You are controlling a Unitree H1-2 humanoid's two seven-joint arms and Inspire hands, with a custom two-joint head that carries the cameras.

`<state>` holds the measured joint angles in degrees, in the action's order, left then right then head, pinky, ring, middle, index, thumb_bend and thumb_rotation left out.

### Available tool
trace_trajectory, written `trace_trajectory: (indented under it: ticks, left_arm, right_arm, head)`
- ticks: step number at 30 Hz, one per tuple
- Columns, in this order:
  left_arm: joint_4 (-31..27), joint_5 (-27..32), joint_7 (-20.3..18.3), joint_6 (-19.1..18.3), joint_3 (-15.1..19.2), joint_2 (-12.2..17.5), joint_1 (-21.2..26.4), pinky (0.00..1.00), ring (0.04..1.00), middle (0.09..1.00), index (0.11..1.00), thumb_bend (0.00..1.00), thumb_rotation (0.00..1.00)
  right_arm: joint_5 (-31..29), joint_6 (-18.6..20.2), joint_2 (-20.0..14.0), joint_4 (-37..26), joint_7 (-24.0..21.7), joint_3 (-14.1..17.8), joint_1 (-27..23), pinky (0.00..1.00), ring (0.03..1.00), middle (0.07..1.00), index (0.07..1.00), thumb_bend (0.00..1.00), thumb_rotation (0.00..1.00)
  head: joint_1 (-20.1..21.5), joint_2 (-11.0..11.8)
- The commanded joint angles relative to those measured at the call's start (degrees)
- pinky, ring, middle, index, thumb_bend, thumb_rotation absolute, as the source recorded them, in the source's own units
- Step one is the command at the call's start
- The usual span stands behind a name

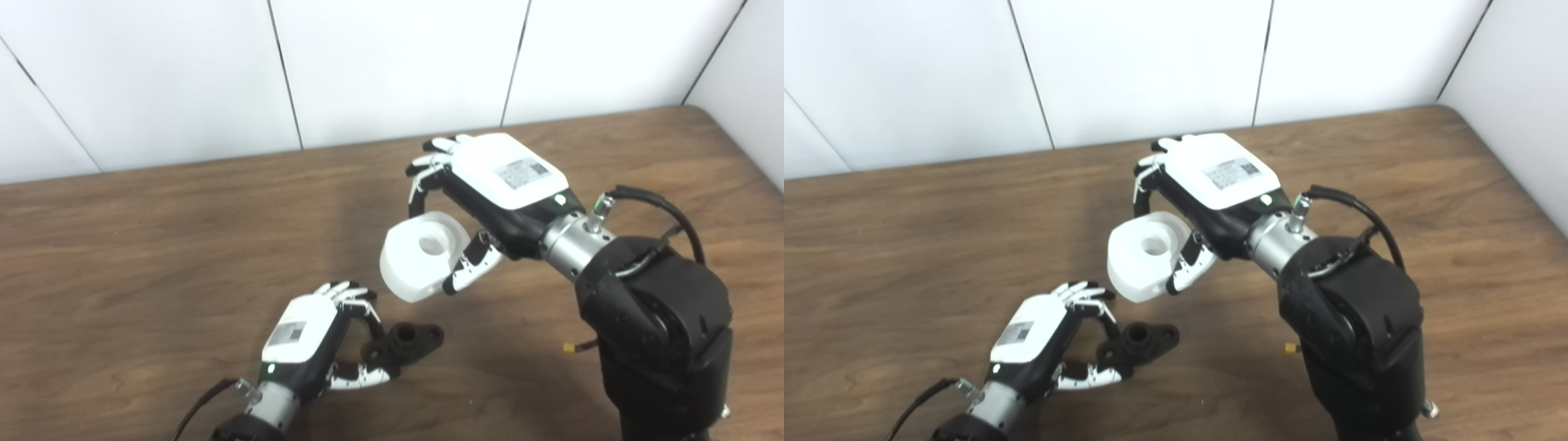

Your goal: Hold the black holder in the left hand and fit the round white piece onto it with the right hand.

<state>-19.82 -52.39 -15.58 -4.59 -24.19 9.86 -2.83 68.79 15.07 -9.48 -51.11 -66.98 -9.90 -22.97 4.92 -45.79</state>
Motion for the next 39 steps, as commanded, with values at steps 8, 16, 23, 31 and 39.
trace_trajectory:
  ticks: [8,16,23,31,39]
  left_arm:
    - [-0.64,0.44,-0.16,0.55,-0.1,-0.38,1.3,0.92,0.891,0.813,0.487,0.52,0.06]
    - [-1.27,0.2,-1.74,-0.85,0.08,-0.77,2.12,0.92,0.893,0.817,0.488,0.52,0.06]
    - [-1.06,0.17,-1.57,-0.45,0.3,-0.64,2.55,0.9,0.888,0.812,0.487,0.52,0.06]
    - [-0.92,0.52,-1.57,-0.33,0.59,-0.67,2.89,0.9,0.885,0.81,0.487,0.52,0.06]
    - [-0.86,0.83,-1.56,-0.37,0.74,-0.83,2.91,0.91,0.884,0.81,0.487,0.52,0.06]
  right_arm:
    - [-0.87,-1.84,-0.48,-0.61,-4.37,-0.93,-1.59,0.96,0.944,0.833,0.484,0.52,0.15]
    - [-1.92,-1.99,-1.61,0.83,-4.57,-2.7,-1.61,0.96,0.937,0.828,0.484,0.52,0.15]
    - [-1.84,-1.78,-2.25,1.46,-4.93,-4.14,-1.36,0.95,0.93,0.829,0.484,0.52,0.15]
    - [-2.01,-2.09,-2.75,1.87,-4.34,-5.18,-0.98,0.92,0.92,0.833,0.484,0.52,0.15]
    - [-1.69,-1.72,-3.04,1.62,-5.05,-5.9,-1.03,0.94,0.927,0.84,0.484,0.52,0.15]
  head:
    - [1.1,-2.78]
    - [1.04,-4.71]
    - [1.57,-6.12]
    - [1.71,-6.57]
    - [1.77,-6.7]
